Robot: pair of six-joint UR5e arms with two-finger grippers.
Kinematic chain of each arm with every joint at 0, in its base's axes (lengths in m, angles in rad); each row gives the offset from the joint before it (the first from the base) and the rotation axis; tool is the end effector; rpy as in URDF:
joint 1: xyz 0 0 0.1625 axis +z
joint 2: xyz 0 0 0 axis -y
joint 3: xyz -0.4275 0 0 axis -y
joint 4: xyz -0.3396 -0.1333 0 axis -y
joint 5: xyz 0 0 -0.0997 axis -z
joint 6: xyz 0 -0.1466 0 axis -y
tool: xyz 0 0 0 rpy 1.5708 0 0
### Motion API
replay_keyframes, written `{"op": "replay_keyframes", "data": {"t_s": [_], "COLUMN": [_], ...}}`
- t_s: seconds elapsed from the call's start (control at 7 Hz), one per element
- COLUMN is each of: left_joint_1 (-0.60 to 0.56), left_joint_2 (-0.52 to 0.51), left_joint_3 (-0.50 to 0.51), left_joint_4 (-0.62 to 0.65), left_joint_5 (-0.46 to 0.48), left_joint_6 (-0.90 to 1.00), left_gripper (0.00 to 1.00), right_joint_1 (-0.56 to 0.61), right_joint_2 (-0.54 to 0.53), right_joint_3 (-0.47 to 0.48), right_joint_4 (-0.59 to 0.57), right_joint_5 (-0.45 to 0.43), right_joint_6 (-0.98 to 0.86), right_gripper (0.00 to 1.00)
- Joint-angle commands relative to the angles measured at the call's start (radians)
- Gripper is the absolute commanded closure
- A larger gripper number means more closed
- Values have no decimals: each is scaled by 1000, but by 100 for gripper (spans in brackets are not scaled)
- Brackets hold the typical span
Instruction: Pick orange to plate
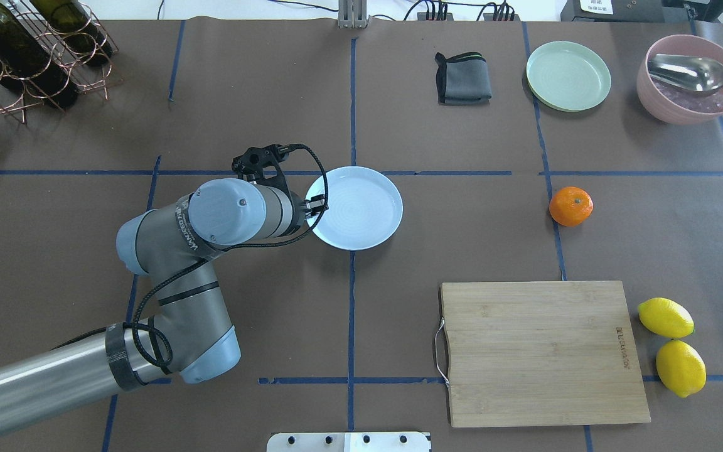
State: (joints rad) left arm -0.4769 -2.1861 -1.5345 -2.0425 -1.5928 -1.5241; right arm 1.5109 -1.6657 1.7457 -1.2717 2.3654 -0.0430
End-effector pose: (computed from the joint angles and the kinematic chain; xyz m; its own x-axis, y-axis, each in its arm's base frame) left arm 0.5691 -0.4404 0.3121 0.4617 -0.1860 -0.8673 0.4209 0.9066 0.0296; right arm 0.0030 -0.4296 0.6195 0.6805 -0.3451 0.6464 0.0849 0.9133 0.3982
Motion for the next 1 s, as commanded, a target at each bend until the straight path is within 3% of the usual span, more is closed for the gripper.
{"op": "replay_keyframes", "data": {"t_s": [0.0,0.14,0.29,0.86], "left_joint_1": [-15,-58,-147,-525], "left_joint_2": [43,93,138,427], "left_joint_3": [-83,-211,-310,-450], "left_joint_4": [49,167,274,294], "left_joint_5": [-6,-25,-144,-392], "left_joint_6": [153,292,450,1021], "left_gripper": [0,0,0,0], "right_joint_1": [0,-1,-1,0], "right_joint_2": [6,6,6,6], "right_joint_3": [-2,-2,0,-2], "right_joint_4": [0,0,-2,0], "right_joint_5": [0,0,0,2], "right_joint_6": [0,0,0,0], "right_gripper": [0,0,0,0]}}
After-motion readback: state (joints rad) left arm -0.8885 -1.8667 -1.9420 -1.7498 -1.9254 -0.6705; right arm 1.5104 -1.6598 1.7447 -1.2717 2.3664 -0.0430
